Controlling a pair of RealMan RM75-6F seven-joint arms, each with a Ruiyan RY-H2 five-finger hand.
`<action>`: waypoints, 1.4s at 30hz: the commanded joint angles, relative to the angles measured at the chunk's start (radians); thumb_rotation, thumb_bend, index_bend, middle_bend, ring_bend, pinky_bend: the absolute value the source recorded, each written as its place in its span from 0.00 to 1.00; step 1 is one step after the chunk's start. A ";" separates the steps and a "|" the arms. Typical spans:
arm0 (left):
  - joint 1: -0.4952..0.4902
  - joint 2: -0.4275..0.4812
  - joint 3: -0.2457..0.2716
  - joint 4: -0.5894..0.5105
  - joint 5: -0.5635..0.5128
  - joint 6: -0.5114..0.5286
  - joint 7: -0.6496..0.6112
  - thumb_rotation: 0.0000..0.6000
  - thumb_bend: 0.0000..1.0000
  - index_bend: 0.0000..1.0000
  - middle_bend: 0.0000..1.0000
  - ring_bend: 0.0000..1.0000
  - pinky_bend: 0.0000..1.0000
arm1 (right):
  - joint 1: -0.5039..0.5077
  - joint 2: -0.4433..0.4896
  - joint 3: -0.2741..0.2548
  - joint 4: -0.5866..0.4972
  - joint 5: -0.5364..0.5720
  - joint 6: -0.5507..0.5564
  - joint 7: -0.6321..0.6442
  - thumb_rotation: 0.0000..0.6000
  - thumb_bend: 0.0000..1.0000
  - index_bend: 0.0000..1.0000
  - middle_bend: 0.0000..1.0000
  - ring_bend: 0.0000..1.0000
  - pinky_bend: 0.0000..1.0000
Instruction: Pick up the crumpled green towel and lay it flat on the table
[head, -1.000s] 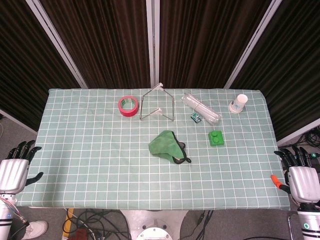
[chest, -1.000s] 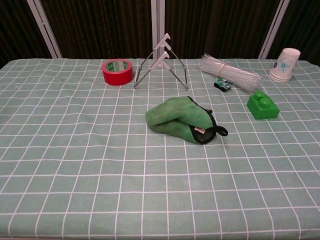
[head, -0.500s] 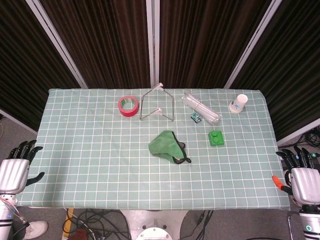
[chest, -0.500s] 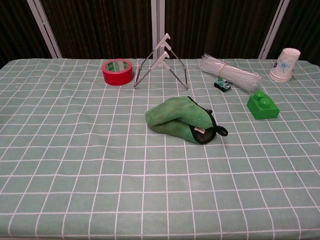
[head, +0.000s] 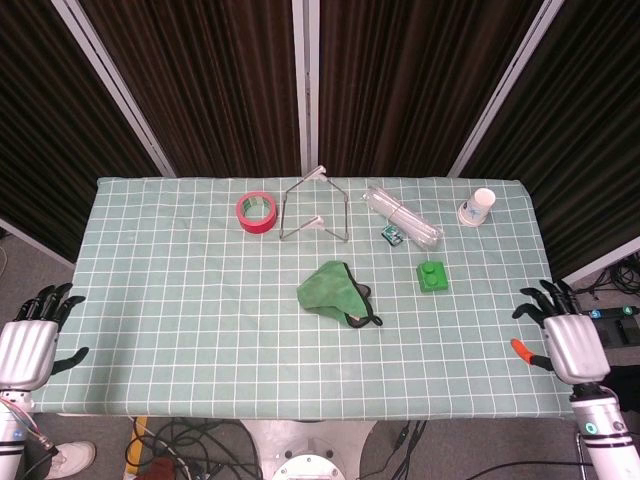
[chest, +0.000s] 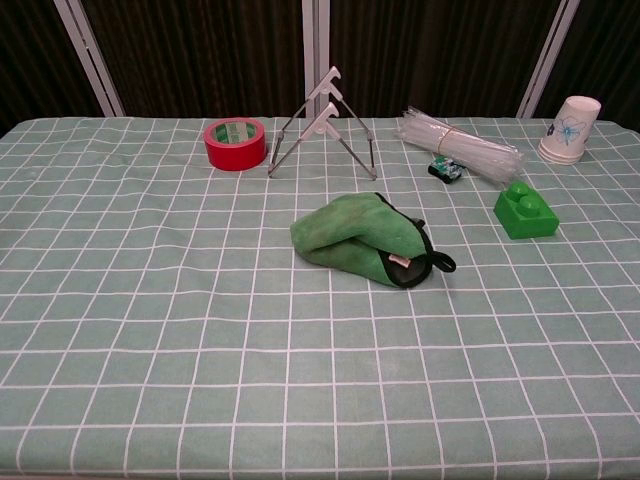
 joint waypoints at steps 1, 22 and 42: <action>0.005 0.005 0.002 -0.004 0.002 0.008 -0.003 1.00 0.11 0.22 0.15 0.11 0.20 | 0.115 -0.076 0.030 0.066 -0.012 -0.125 0.062 1.00 0.12 0.49 0.23 0.09 0.00; 0.023 0.057 0.008 -0.070 -0.013 0.003 -0.037 1.00 0.11 0.22 0.15 0.11 0.20 | 0.462 -0.592 0.057 0.595 -0.043 -0.340 0.180 1.00 0.01 0.45 0.21 0.05 0.00; 0.018 0.076 0.007 -0.080 -0.024 -0.022 -0.071 1.00 0.10 0.22 0.15 0.11 0.20 | 0.546 -0.854 -0.023 0.999 -0.134 -0.154 0.369 1.00 0.01 0.39 0.19 0.02 0.00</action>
